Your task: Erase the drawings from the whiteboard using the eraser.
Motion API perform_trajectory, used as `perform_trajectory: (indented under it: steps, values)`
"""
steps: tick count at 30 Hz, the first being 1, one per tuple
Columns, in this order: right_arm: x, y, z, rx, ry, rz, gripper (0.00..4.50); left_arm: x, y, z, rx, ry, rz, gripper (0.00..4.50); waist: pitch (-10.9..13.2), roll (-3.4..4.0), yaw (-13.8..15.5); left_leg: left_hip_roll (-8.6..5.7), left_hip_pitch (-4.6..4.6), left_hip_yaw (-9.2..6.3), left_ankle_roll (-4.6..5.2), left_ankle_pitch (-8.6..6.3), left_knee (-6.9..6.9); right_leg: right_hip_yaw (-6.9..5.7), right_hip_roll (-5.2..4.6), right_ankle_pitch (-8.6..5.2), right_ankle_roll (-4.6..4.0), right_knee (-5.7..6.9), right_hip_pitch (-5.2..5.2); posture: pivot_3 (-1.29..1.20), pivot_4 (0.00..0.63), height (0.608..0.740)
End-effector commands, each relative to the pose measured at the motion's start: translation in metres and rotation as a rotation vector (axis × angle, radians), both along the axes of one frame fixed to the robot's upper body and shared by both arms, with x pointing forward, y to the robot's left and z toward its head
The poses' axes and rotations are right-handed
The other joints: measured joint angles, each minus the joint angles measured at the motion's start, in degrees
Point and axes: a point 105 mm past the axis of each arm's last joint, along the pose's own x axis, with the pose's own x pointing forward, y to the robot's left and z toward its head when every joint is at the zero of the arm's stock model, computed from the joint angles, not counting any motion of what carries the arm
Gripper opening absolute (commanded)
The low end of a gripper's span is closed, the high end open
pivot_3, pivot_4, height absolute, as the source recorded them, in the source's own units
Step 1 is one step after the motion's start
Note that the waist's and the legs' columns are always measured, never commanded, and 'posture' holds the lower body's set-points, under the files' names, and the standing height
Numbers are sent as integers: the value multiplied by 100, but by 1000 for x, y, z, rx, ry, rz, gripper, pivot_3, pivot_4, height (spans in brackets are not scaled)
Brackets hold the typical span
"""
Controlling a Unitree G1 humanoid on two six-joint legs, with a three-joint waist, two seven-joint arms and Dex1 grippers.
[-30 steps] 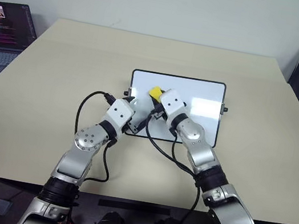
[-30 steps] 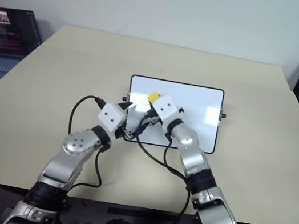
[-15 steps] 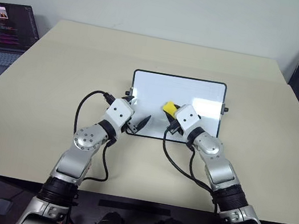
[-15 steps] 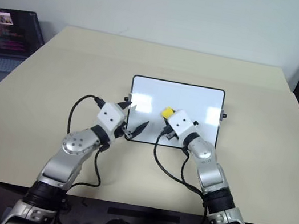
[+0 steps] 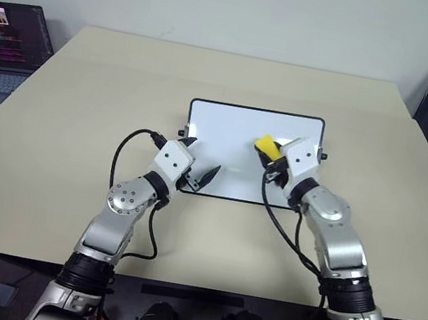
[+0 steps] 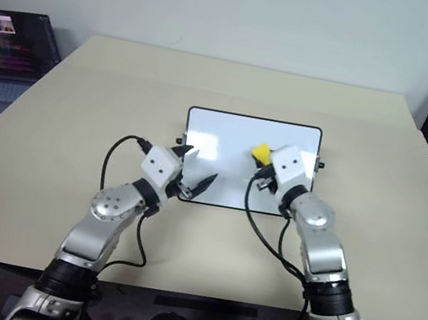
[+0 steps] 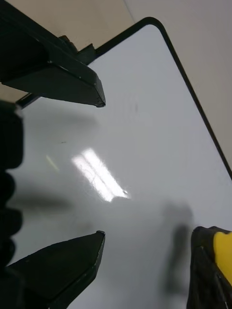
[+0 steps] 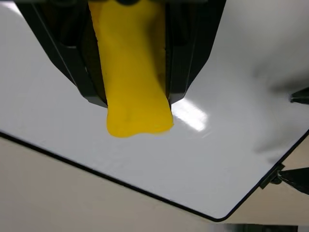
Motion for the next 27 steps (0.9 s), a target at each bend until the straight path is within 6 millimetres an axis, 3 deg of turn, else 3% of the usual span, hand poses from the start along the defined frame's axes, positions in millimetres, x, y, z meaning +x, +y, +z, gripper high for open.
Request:
perform_trajectory:
  steps: [1,5,9,16,20,27]
  values:
    - [-3,-32,16,22,-28,-98,1255,-11,-19,25,-73,-50,-149,4500,0,0,5,0,0,0,0,0,0,0,0,0,0,0,0,0,150,740]
    - [-13,-62,14,12,2,-203,1255,-19,-36,26,-98,-9,-304,4500,0,0,0,-3,-3,2,0,0,0,1,0,0,0,-3,0,0,150,740]
    - [-35,-94,7,17,61,-311,1255,-29,-61,20,-81,43,-504,4500,1,0,4,-3,-7,1,0,0,-2,0,1,-1,2,-6,0,0,150,740]
    - [-54,-146,-18,235,235,-537,1255,-45,-86,13,-73,152,-786,4500,2,1,-42,-2,5,12,1,0,1,-2,8,-1,2,2,0,0,150,740]
    - [-57,-160,-32,251,302,-596,1255,-48,-89,10,-55,189,-865,4500,4,5,-58,-2,5,16,1,0,-1,-1,10,-2,2,-2,0,0,150,740]
    - [-53,-163,-45,276,376,-614,1255,-47,-92,3,-12,214,-908,4500,5,6,-50,-3,2,16,2,-1,-2,0,11,-2,3,-5,0,0,150,740]
